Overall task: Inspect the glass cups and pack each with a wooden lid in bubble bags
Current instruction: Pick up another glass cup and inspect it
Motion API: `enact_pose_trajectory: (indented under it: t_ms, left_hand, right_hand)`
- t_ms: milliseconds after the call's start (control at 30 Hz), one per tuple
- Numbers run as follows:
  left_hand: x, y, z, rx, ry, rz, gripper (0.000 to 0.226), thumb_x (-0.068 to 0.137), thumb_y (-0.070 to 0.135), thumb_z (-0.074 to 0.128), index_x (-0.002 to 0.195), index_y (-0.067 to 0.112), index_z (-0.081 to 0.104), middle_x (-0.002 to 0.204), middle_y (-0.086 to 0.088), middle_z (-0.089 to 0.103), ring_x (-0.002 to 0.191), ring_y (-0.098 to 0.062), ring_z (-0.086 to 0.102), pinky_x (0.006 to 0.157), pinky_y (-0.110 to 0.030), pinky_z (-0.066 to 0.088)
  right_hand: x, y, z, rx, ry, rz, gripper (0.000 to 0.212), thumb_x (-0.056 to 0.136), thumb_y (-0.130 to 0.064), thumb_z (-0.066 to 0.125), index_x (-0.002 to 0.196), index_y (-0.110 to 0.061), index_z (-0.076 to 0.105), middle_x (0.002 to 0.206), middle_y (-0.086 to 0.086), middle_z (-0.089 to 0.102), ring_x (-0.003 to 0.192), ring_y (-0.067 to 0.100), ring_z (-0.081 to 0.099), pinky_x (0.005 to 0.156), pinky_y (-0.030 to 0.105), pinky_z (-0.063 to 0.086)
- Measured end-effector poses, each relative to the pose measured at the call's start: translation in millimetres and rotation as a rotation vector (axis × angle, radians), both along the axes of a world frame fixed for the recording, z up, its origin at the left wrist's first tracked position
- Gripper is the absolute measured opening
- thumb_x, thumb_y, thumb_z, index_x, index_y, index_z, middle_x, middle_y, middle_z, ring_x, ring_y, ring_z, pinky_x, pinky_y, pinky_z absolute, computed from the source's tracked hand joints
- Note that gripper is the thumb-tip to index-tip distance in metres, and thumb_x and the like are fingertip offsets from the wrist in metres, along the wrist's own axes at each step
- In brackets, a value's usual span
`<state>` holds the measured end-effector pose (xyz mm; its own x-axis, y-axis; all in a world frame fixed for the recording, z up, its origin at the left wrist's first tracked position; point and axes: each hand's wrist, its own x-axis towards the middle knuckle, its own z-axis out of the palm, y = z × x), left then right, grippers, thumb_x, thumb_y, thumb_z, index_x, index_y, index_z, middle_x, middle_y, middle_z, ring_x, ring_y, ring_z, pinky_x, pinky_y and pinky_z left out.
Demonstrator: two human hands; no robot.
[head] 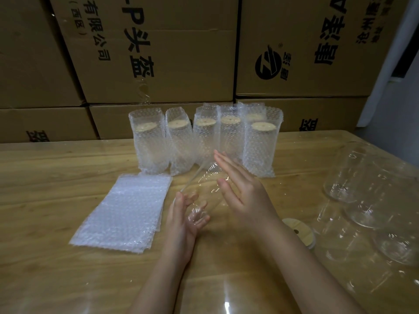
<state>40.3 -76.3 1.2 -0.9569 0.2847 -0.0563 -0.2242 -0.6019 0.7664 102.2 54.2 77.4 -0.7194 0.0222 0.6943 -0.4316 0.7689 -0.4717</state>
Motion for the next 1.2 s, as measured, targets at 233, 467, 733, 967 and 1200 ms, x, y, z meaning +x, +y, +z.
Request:
enact_pose_trajectory:
  t_ms: [233,467,733,967,1200]
  left_hand:
    - [0.6,-1.9,1.8,-0.022,-0.030,-0.065,0.064,0.071,0.058,0.060,0.117,0.014,0.057,0.114,-0.006,0.068,0.097,-0.026,0.069,0.067,-0.034,0.057]
    - [-0.6,-4.6,5.5,0.094,-0.126,-0.115,0.064,0.078,0.059,0.051,0.120,0.011,0.054,0.117,-0.009,0.066,0.095,-0.027,0.070,0.059,-0.028,0.054]
    - [-3.0,-6.1,4.5,0.123,-0.118,-0.062,0.068,0.079,0.059,0.053,0.125,0.009,0.050,0.123,-0.011,0.060,0.094,-0.024,0.071,0.060,-0.028,0.056]
    - [-2.0,-5.4,1.7,-0.083,-0.005,-0.115,0.058,0.078,0.061,0.054,0.116,0.017,0.060,0.115,-0.006,0.069,0.091,-0.022,0.071,0.059,-0.029,0.055]
    - [1.4,-4.6,10.5,-0.124,0.075,-0.103,0.059,0.068,0.061,0.064,0.113,0.023,0.062,0.114,-0.003,0.068,0.088,-0.020,0.070,0.052,-0.025,0.051]
  right_hand:
    - [0.8,10.5,4.8,-0.078,-0.261,-0.055,0.065,0.091,-0.054,0.041,0.149,-0.032,0.021,0.146,-0.030,0.015,0.136,-0.014,0.014,0.107,0.010,0.014]
    - [4.4,13.5,4.9,0.006,-0.236,-0.115,0.065,0.086,-0.067,0.043,0.140,-0.030,0.042,0.147,-0.024,0.032,0.136,-0.012,0.019,0.107,0.007,0.013]
    - [7.2,8.5,10.8,-0.104,-0.268,-0.029,0.029,0.085,-0.052,0.056,0.085,-0.023,0.060,0.151,-0.014,0.033,0.144,0.003,0.015,0.113,0.032,0.017]
    - [6.9,11.9,14.9,-0.284,-0.272,0.096,0.052,0.079,-0.065,0.049,0.076,-0.018,0.070,0.146,-0.026,0.032,0.135,-0.009,0.026,0.106,0.022,0.022]
    - [6.0,21.2,17.3,-0.385,-0.257,0.097,0.069,0.072,-0.085,0.035,0.092,-0.029,0.069,0.138,-0.024,0.047,0.124,-0.014,0.039,0.101,0.017,0.030]
